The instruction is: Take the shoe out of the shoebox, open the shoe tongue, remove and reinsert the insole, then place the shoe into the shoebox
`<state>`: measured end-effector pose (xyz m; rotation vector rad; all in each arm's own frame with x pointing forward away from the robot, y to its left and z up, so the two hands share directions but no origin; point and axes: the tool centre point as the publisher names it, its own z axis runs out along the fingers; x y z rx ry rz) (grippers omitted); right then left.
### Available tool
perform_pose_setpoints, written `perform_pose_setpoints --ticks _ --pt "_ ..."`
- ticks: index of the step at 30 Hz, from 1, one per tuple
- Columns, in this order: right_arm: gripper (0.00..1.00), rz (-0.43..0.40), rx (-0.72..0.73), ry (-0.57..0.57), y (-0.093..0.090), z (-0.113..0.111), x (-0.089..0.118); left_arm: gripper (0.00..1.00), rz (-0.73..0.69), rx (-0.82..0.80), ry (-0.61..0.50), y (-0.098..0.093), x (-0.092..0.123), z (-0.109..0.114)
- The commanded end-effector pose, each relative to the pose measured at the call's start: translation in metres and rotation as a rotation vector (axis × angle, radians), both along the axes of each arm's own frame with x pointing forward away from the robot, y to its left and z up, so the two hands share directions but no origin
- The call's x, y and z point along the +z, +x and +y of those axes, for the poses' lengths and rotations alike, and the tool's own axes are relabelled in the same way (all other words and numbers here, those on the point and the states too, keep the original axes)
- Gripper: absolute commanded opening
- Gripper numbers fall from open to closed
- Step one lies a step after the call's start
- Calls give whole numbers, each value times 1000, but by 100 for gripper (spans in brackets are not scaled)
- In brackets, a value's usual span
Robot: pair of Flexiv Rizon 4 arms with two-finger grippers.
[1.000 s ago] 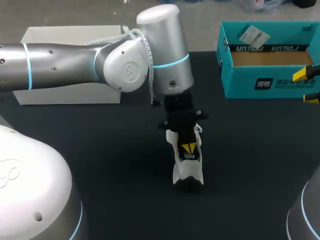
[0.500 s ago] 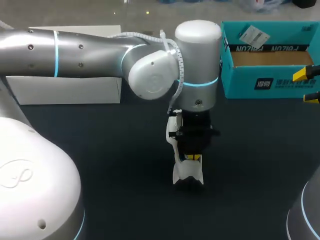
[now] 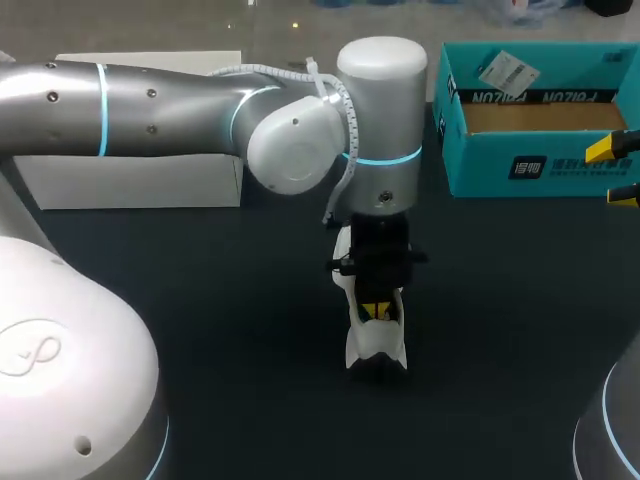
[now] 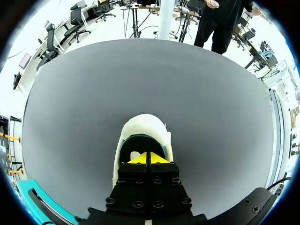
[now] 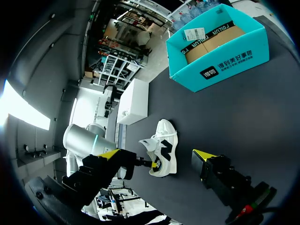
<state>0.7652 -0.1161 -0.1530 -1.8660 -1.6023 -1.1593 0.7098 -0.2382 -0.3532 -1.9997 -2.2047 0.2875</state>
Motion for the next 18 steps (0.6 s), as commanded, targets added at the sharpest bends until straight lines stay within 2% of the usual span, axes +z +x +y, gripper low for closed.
perform_pose_setpoints --ticks 1,7,13,16,18 --pt "100 2 -2 -3 0 1 0 0 1 5 -32 0 -16 2" --pt "100 2 -2 -3 0 1 0 0 41 1 -54 1 -42 -6" --pt "100 2 -2 -3 0 1 0 0 81 5 -50 -1 -59 -9" --pt "100 2 -2 -3 0 1 0 0 91 -8 -44 -2 -63 -11" --pt "100 2 -2 -3 0 1 0 0 79 -26 -57 -4 -56 -11"
